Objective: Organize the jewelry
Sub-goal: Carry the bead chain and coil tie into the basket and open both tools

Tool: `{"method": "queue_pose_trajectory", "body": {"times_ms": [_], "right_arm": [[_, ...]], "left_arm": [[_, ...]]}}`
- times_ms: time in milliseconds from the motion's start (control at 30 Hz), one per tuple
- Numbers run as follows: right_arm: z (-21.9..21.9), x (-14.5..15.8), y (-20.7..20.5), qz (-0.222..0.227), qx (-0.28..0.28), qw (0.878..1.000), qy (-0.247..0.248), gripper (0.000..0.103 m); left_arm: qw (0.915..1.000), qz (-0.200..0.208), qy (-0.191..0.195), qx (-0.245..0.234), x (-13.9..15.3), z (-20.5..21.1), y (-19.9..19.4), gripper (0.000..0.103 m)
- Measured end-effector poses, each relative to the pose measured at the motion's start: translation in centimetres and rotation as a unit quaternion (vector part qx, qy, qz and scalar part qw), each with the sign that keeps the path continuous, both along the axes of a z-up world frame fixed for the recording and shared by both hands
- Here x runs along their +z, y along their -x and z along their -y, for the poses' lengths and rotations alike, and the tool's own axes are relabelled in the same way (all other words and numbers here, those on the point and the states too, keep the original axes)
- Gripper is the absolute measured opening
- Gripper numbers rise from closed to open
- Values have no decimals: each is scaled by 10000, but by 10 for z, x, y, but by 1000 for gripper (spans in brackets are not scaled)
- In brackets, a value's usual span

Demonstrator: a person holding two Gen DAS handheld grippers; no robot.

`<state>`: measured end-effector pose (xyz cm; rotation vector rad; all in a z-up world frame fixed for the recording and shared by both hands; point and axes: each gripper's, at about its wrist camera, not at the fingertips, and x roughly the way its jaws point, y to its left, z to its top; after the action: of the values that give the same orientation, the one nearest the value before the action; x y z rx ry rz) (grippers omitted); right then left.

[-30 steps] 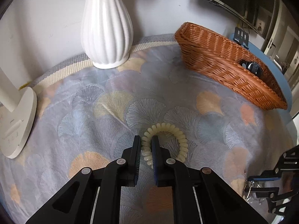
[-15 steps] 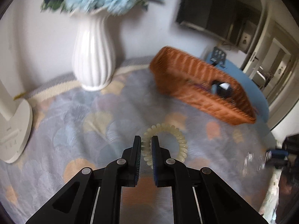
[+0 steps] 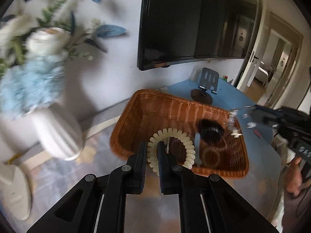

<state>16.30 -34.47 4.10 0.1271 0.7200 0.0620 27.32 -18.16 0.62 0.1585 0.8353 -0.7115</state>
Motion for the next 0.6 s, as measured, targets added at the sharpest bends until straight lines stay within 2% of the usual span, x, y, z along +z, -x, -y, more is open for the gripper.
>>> {"method": "queue_pose_trajectory", "body": {"times_ms": [233,433,500,567,600], "right_arm": [[-2,-41,-77,-607,-151,9979,-194,11],[-8,-53,-91,-743,-72,9969,-258,11],[-5,-52,-84,-747,-25,9965,-362,12],[-6,-50,-75,-760,46,9964,-371,16],[-8,-47,-65,-760,93,9964,-359,17]], "left_arm": [[9994,-35,-335,111,-38,33,-36,11],[9987,-14,-481,146,-54,45,-46,11],[9983,-7,-568,149,-55,46,-46,18],[9981,-25,-592,147,-52,44,-42,38],[9981,-8,-585,174,-51,40,-40,40]]}}
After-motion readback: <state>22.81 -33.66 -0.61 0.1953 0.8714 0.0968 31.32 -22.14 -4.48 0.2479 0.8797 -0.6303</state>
